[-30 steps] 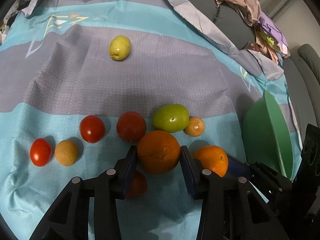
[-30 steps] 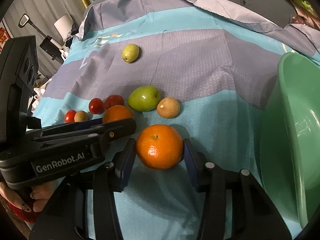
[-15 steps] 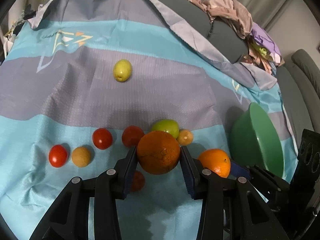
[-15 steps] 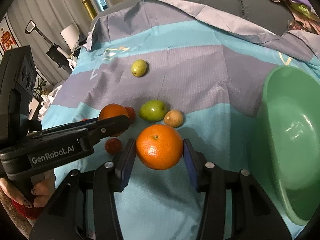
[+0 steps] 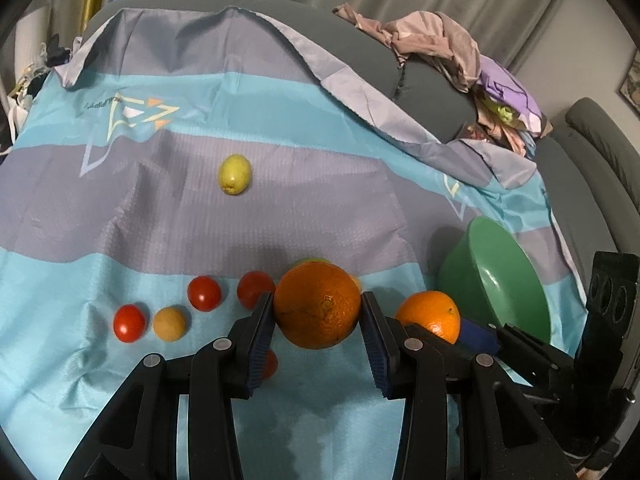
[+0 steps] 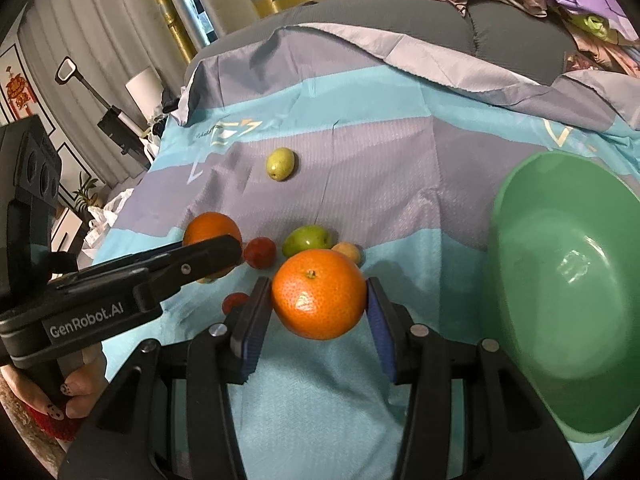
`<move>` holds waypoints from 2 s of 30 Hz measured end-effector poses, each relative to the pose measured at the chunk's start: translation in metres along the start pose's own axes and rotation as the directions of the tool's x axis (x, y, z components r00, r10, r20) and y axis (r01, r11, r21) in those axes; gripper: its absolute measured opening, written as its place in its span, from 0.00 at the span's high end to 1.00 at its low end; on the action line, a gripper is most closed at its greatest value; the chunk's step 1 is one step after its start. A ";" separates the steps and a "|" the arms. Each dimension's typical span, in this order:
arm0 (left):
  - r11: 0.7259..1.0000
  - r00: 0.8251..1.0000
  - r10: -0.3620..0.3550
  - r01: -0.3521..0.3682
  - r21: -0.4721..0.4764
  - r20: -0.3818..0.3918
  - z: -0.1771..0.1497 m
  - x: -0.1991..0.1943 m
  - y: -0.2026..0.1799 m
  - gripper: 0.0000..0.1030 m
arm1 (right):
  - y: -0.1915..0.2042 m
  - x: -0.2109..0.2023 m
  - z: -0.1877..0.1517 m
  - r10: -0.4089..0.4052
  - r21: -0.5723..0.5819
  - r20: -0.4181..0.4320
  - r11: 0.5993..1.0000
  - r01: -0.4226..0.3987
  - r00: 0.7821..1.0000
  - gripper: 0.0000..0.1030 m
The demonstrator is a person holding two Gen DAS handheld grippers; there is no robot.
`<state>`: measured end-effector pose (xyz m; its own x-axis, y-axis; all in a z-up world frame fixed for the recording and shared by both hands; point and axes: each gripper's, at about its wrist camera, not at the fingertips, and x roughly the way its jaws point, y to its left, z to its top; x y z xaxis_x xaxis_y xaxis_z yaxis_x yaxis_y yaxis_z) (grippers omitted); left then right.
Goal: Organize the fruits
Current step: 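Carry both held oranges over the green bowl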
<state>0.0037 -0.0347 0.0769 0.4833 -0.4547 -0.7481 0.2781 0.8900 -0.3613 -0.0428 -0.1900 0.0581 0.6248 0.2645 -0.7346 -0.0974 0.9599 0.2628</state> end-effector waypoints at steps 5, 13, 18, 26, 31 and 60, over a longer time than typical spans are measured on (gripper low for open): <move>1.000 1.000 0.001 -0.001 0.010 0.016 0.000 -0.005 -0.005 0.58 | -0.007 -0.006 0.003 -0.005 0.017 0.016 1.000 0.005 1.000 0.54; 0.997 0.999 0.014 -0.018 0.068 0.053 -0.003 -0.012 -0.020 0.58 | -0.023 -0.027 0.007 -0.002 0.049 0.060 0.999 -0.001 0.998 0.54; 0.996 0.998 0.002 -0.008 0.093 0.065 -0.003 -0.014 -0.029 0.58 | -0.030 -0.035 0.008 -0.003 0.062 0.079 0.998 -0.002 0.997 0.54; 0.992 0.997 0.022 -0.032 0.120 0.080 -0.004 -0.011 -0.036 0.58 | -0.040 -0.040 0.010 0.000 0.084 0.087 0.996 -0.008 0.996 0.54; 0.989 0.994 0.018 -0.033 0.142 0.104 -0.005 -0.010 -0.051 0.58 | -0.048 -0.050 0.011 0.007 0.101 0.109 0.995 -0.018 0.994 0.54; 0.969 0.992 -0.089 0.066 0.237 0.089 -0.006 0.021 -0.140 0.58 | -0.125 -0.102 0.006 -0.110 0.281 0.208 0.959 0.048 0.972 0.54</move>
<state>-0.0306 -0.1689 0.1087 0.5287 -0.5332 -0.6604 0.4979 0.8250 -0.2675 -0.0896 -0.3375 0.1036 0.7788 0.1325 -0.6131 0.1544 0.9069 0.3921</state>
